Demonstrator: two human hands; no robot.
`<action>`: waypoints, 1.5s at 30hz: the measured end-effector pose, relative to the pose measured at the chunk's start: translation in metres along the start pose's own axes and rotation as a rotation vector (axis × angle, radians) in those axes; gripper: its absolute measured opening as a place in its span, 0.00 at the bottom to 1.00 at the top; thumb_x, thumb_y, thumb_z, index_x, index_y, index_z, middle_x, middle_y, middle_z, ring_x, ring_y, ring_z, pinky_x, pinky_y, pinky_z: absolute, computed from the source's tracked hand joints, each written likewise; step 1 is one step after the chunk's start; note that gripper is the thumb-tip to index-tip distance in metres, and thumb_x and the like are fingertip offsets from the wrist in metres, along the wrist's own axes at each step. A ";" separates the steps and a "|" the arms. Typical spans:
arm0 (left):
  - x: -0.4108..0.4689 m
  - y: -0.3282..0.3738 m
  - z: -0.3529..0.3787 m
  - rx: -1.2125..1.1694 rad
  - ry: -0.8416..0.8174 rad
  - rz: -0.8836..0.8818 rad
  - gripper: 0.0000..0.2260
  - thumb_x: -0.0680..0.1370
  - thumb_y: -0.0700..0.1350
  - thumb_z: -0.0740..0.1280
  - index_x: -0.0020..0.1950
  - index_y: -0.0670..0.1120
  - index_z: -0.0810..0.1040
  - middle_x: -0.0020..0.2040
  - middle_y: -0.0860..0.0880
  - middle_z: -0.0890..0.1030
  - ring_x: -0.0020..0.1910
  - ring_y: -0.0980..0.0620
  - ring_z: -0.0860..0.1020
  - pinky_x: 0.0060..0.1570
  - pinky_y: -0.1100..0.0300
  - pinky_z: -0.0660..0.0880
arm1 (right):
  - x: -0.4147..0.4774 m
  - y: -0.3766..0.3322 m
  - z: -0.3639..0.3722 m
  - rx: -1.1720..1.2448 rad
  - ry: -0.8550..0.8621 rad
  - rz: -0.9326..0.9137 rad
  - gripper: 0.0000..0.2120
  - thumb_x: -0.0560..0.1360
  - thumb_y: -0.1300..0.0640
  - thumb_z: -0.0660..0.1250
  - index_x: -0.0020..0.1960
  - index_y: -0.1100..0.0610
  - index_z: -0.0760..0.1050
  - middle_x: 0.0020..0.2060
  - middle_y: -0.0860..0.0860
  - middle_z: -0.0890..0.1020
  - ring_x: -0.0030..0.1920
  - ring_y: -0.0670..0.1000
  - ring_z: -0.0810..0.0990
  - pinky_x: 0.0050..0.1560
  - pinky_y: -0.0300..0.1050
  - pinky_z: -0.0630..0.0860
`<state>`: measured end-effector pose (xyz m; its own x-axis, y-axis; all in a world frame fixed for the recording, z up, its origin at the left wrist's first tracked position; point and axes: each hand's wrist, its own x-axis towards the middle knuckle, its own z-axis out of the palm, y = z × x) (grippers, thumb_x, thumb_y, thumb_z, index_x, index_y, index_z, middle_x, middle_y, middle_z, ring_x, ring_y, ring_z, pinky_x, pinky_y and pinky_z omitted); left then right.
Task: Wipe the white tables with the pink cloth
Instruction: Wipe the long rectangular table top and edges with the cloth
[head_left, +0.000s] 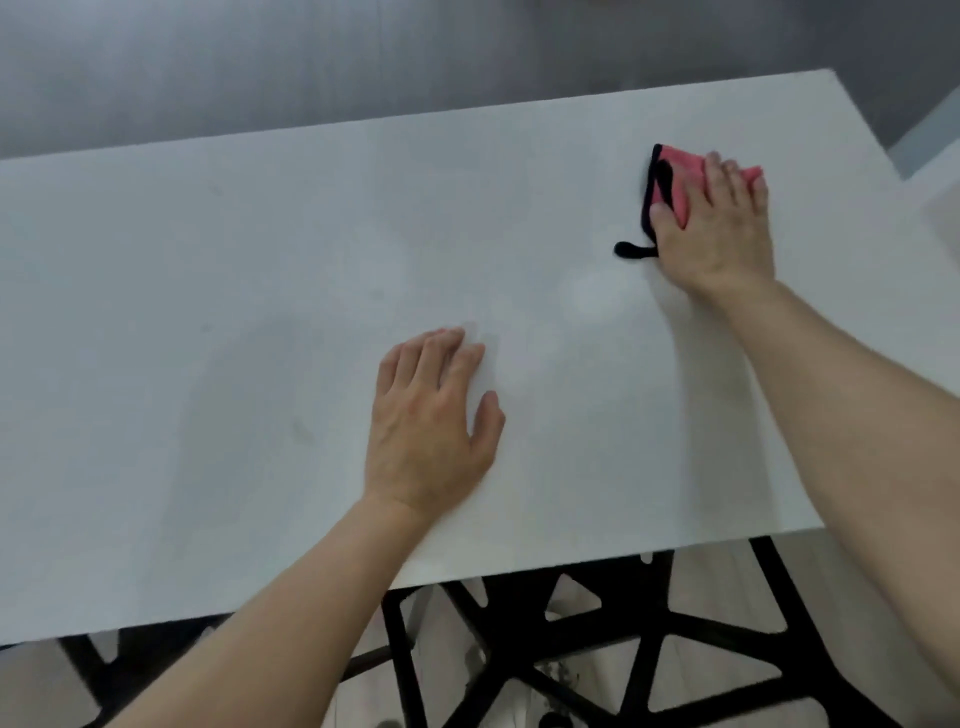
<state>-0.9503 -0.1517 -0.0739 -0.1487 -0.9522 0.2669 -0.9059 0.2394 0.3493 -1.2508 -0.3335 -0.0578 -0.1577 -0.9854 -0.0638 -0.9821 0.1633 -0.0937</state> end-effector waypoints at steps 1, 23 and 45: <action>-0.002 -0.002 -0.002 -0.055 0.017 -0.008 0.15 0.81 0.47 0.68 0.66 0.42 0.82 0.66 0.44 0.80 0.67 0.41 0.76 0.72 0.43 0.71 | -0.011 -0.015 0.002 -0.002 0.002 0.033 0.37 0.83 0.35 0.42 0.88 0.48 0.50 0.88 0.57 0.49 0.88 0.56 0.45 0.86 0.60 0.38; -0.162 -0.129 -0.128 0.110 -0.156 -0.116 0.19 0.81 0.35 0.66 0.72 0.46 0.80 0.71 0.49 0.80 0.68 0.44 0.76 0.62 0.46 0.79 | -0.280 -0.187 0.040 0.000 0.085 0.092 0.36 0.84 0.35 0.41 0.87 0.51 0.58 0.85 0.65 0.55 0.87 0.64 0.51 0.85 0.66 0.42; -0.075 0.097 -0.029 0.060 -0.038 0.010 0.13 0.85 0.49 0.70 0.45 0.44 0.85 0.53 0.49 0.84 0.58 0.44 0.80 0.62 0.45 0.76 | -0.231 0.119 0.023 0.034 0.038 -0.217 0.32 0.87 0.37 0.44 0.88 0.47 0.52 0.88 0.51 0.49 0.88 0.49 0.43 0.87 0.57 0.41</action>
<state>-1.0154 -0.0514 -0.0339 -0.1713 -0.9566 0.2357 -0.9263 0.2378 0.2922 -1.3294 -0.0857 -0.0773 0.0522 -0.9986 -0.0007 -0.9895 -0.0516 -0.1350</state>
